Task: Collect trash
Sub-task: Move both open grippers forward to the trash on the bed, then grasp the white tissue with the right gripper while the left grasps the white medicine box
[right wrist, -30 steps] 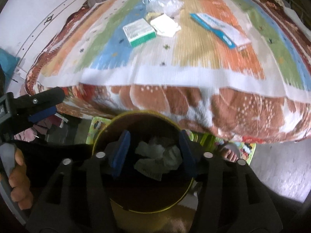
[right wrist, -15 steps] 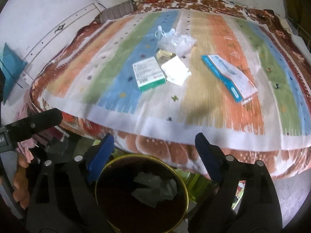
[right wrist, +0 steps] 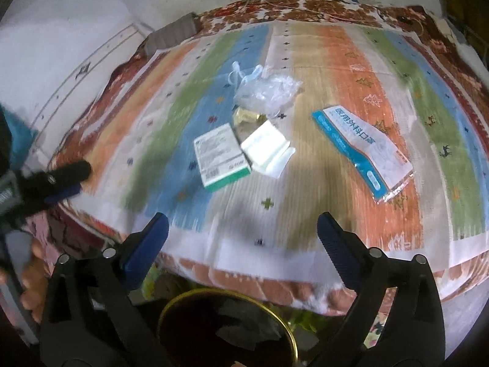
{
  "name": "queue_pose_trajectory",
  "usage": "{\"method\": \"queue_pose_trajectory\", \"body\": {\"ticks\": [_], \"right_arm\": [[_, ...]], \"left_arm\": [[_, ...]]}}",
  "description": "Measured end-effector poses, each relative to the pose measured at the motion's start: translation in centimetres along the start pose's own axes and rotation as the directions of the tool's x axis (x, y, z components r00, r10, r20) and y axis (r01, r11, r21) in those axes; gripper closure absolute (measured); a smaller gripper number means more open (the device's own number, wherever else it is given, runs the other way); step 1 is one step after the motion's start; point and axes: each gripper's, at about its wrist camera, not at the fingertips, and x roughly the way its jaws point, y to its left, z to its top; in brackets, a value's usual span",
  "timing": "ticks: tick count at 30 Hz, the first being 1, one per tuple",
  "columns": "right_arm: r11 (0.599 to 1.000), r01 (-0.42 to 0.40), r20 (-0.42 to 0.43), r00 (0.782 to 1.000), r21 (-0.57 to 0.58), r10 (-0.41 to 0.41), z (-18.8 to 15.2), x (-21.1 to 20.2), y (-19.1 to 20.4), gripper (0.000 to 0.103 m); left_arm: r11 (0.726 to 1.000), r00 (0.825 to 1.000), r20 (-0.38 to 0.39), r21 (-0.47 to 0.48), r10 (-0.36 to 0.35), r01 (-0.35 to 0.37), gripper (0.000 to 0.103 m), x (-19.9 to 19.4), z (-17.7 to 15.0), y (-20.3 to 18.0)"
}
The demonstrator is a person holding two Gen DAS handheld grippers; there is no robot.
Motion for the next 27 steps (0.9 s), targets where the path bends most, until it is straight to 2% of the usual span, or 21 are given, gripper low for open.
{"method": "queue_pose_trajectory", "body": {"ticks": [7,13,22,27], "right_arm": [[0.999,0.009,0.021,1.000,0.050,-0.010,2.2,2.9,-1.4,0.009],[0.993,0.018,0.002,1.000,0.116,-0.018,3.7,5.8,-2.7,0.009],[0.981,0.023,-0.038,0.999,0.192,-0.016,4.7,10.2,-3.6,0.009],[0.972,0.014,-0.060,0.998,0.235,0.000,5.6,12.5,-4.3,0.013]], "left_arm": [[0.996,0.998,-0.051,-0.089,-0.030,0.026,0.006,3.8,2.2,1.6],[0.998,0.998,-0.059,-0.061,0.003,-0.006,0.006,5.9,3.3,1.6],[0.997,0.999,-0.046,-0.079,0.007,-0.011,0.006,8.1,4.6,3.0],[0.996,0.997,-0.077,-0.079,0.023,-0.029,0.006,9.5,4.6,3.3]]}}
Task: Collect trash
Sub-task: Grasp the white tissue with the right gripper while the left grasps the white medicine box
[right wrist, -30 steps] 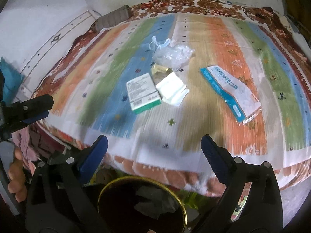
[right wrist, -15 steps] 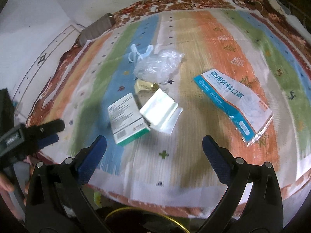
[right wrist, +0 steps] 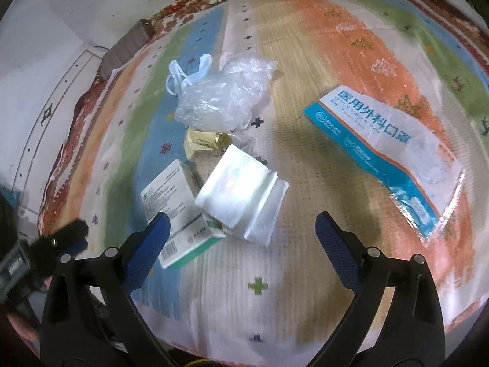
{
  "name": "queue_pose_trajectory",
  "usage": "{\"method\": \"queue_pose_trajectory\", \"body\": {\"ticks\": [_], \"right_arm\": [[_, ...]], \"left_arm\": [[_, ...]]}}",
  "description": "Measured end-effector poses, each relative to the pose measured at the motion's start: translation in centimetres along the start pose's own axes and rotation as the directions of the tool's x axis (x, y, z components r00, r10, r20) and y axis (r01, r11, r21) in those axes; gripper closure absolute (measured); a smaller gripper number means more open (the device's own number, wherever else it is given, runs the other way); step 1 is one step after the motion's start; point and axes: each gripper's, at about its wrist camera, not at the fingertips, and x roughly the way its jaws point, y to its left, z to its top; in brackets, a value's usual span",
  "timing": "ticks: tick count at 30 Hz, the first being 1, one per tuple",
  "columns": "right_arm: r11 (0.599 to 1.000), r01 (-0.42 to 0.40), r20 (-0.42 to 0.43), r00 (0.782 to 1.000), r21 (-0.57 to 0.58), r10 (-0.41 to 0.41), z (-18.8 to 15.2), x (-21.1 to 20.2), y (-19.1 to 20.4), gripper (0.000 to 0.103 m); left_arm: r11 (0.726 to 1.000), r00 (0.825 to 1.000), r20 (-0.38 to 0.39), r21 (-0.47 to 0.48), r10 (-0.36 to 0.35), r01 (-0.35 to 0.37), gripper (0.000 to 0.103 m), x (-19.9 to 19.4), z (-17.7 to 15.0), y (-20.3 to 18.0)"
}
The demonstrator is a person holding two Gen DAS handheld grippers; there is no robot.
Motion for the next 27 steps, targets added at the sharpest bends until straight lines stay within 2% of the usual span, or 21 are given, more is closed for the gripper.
{"method": "queue_pose_trajectory", "body": {"ticks": [8,11,13,19,27], "right_arm": [[1.000,0.005,-0.040,0.999,0.000,-0.005,1.0,2.9,0.3,0.032],[1.000,0.018,-0.063,0.998,-0.012,-0.019,1.1,4.1,0.4,0.045],[0.999,0.046,-0.071,0.996,-0.010,-0.047,1.1,4.5,0.2,0.059],[0.999,0.046,-0.087,0.995,0.005,-0.046,1.3,4.7,-0.9,0.082],[0.999,0.029,-0.104,0.994,0.016,-0.027,1.4,4.5,-1.7,0.090]], "left_arm": [[0.999,0.999,-0.014,0.035,-0.040,0.041,0.006,1.1,0.3,-1.1],[0.998,0.998,-0.027,0.031,-0.049,0.050,0.006,1.9,0.4,-1.3],[0.999,0.999,-0.033,0.030,-0.041,0.042,0.006,2.4,0.5,-1.3],[0.999,0.999,-0.045,0.022,-0.025,0.026,0.006,3.9,0.8,-2.1],[0.999,0.998,-0.066,0.027,-0.020,0.022,0.006,5.4,0.8,-4.8]]}}
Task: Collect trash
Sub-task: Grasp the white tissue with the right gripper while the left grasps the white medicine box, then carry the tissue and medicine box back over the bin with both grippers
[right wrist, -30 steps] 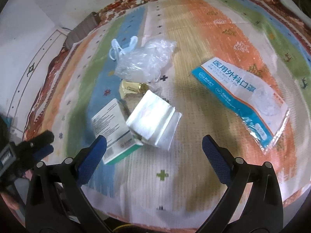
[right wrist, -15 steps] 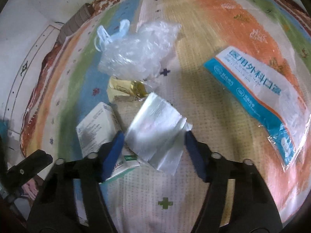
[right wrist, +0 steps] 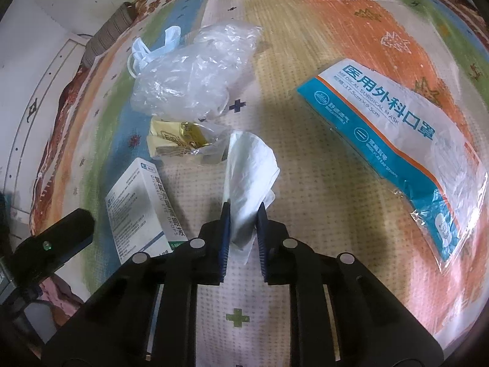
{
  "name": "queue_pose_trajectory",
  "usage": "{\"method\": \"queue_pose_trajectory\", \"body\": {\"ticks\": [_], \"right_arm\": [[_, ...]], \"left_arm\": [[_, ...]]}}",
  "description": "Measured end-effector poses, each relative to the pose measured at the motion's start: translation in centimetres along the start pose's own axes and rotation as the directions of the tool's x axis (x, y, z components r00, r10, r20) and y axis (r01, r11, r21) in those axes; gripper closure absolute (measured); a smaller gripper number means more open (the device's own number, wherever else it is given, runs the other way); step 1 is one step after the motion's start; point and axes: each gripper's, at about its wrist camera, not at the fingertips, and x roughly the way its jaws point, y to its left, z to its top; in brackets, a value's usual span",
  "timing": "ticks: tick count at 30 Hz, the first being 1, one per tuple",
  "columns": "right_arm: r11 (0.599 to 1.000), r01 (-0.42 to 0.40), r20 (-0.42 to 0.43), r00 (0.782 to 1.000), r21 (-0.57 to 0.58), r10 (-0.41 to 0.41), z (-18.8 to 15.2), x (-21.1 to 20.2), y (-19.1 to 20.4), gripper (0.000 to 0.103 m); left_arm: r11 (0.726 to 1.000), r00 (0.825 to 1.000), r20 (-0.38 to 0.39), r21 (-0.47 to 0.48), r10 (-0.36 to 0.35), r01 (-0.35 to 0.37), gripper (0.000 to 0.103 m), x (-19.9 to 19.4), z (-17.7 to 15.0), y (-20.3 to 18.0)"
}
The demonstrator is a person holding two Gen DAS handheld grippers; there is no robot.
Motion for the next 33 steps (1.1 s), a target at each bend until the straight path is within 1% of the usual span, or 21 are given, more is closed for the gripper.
{"method": "queue_pose_trajectory", "body": {"ticks": [1,3,7,11,13,15,16,21,23,24,25,28,33], "right_arm": [[1.000,0.001,-0.004,1.000,-0.005,-0.001,0.0,-0.1,-0.2,0.090],[0.999,0.026,-0.001,1.000,-0.024,-0.026,0.1,-0.4,-0.6,0.090],[0.998,0.056,0.009,0.998,-0.008,-0.055,0.0,-0.9,-1.5,0.091],[0.997,0.083,0.011,0.997,-0.001,-0.083,-0.1,-1.3,-2.1,0.091],[0.996,0.089,0.013,0.996,0.003,-0.089,-0.2,-1.4,-2.4,0.091],[0.997,0.080,0.012,0.997,0.017,-0.080,-0.3,-1.4,-2.7,0.091],[0.997,0.078,0.013,0.997,0.018,-0.078,-0.3,-1.4,-2.7,0.091],[0.997,0.081,0.010,0.997,0.018,-0.081,-0.2,-1.4,-2.8,0.091],[0.997,0.081,0.008,0.997,0.018,-0.081,-0.3,-1.3,-2.5,0.091],[0.997,0.081,0.007,0.997,0.017,-0.081,-0.2,-1.3,-2.5,0.091],[0.997,0.081,0.006,0.997,0.015,-0.081,-0.2,-1.3,-2.5,0.091],[0.997,0.081,-0.003,0.997,0.009,-0.081,-0.1,-1.4,-2.5,0.091],[0.997,0.080,-0.010,0.997,-0.015,-0.080,-0.3,-2.3,-2.5,0.092]], "left_arm": [[1.000,1.000,-0.001,-0.001,0.004,-0.004,0.006,0.2,0.0,-0.1],[0.999,0.999,-0.003,-0.015,0.047,-0.047,0.006,0.9,0.0,-0.3],[0.998,0.998,-0.043,-0.018,0.056,-0.056,0.006,2.7,-0.1,-0.7],[0.995,0.994,-0.042,-0.002,0.098,-0.098,0.006,3.3,-0.1,-1.5],[0.990,0.988,-0.047,-0.002,0.144,-0.144,0.006,3.7,-0.1,-1.7],[0.989,0.987,-0.065,-0.029,0.145,-0.147,0.006,4.3,-0.1,-1.7],[0.986,0.984,-0.070,-0.029,0.161,-0.164,0.006,4.4,0.0,-1.8],[0.969,0.967,-0.067,0.014,0.248,-0.247,0.006,5.2,0.0,-2.8],[0.962,0.960,-0.063,0.048,0.272,-0.269,0.011,5.4,-0.1,-3.6],[0.956,0.956,-0.056,0.080,0.287,-0.282,0.021,5.4,-0.1,-4.0],[0.952,0.954,-0.046,0.100,0.295,-0.289,0.022,5.3,-0.1,-4.4],[0.958,0.962,-0.057,0.129,0.266,-0.257,0.024,5.2,0.0,-4.4],[0.977,0.978,-0.075,0.109,0.193,-0.184,0.026,4.2,0.4,-3.3]]}}
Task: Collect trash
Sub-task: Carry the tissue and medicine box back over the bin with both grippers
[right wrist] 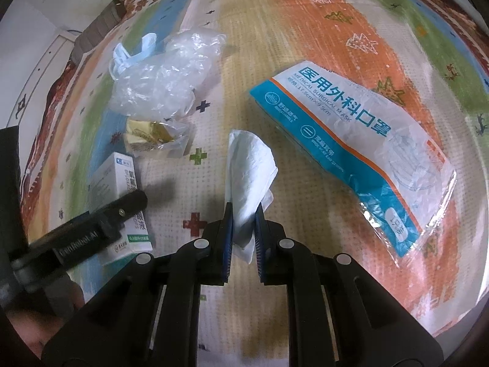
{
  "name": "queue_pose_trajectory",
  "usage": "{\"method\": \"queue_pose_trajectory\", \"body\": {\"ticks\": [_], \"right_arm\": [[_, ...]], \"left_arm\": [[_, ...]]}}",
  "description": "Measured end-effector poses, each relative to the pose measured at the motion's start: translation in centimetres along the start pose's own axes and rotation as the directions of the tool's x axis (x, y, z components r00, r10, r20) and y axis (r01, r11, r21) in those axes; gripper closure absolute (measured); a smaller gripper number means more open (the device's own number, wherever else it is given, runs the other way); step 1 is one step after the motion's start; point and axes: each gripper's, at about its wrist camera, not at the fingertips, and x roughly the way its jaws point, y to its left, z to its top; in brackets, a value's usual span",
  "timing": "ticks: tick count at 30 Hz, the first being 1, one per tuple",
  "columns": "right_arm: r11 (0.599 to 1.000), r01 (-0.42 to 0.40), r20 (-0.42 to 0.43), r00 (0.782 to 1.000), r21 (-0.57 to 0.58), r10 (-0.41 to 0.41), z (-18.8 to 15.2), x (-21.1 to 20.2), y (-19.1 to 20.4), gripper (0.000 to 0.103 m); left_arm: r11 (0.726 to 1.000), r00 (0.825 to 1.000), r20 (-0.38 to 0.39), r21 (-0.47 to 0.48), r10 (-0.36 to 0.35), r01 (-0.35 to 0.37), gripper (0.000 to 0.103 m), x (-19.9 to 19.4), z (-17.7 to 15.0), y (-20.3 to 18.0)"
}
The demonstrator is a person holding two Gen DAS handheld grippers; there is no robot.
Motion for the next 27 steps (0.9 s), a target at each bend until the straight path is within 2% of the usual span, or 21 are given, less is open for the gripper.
{"method": "queue_pose_trajectory", "body": {"ticks": [5,10,13,17,23,27], "right_arm": [[0.999,-0.038,-0.010,0.999,-0.030,0.038,-0.6,-1.4,0.8,0.092],[0.993,-0.031,0.013,0.999,-0.115,0.032,-1.6,-3.5,2.7,0.092],[0.988,-0.048,0.030,0.998,-0.148,0.053,-2.0,-5.3,3.5,0.092],[0.979,-0.039,0.051,0.997,-0.203,0.050,-2.7,-7.2,4.1,0.092],[0.973,-0.087,0.067,0.992,-0.212,0.103,-4.5,-10.0,4.4,0.092],[0.965,-0.102,0.109,0.985,-0.241,0.131,-6.0,-12.9,4.9,0.092]], "left_arm": [[0.997,0.997,0.015,-0.017,-0.076,0.076,0.027,-2.5,-0.4,1.5],[0.988,0.988,0.030,-0.027,-0.151,0.152,0.027,-4.6,-0.8,2.1],[0.986,0.984,0.067,-0.002,-0.163,0.164,0.027,-6.5,-1.7,1.4],[0.969,0.963,0.105,0.027,-0.248,0.247,0.027,-9.4,-2.8,1.5],[0.934,0.925,0.139,0.022,-0.355,0.355,0.028,-12.6,-4.4,2.8],[0.918,0.904,0.160,0.047,-0.395,0.393,0.028,-14.7,-6.0,3.0]]}}
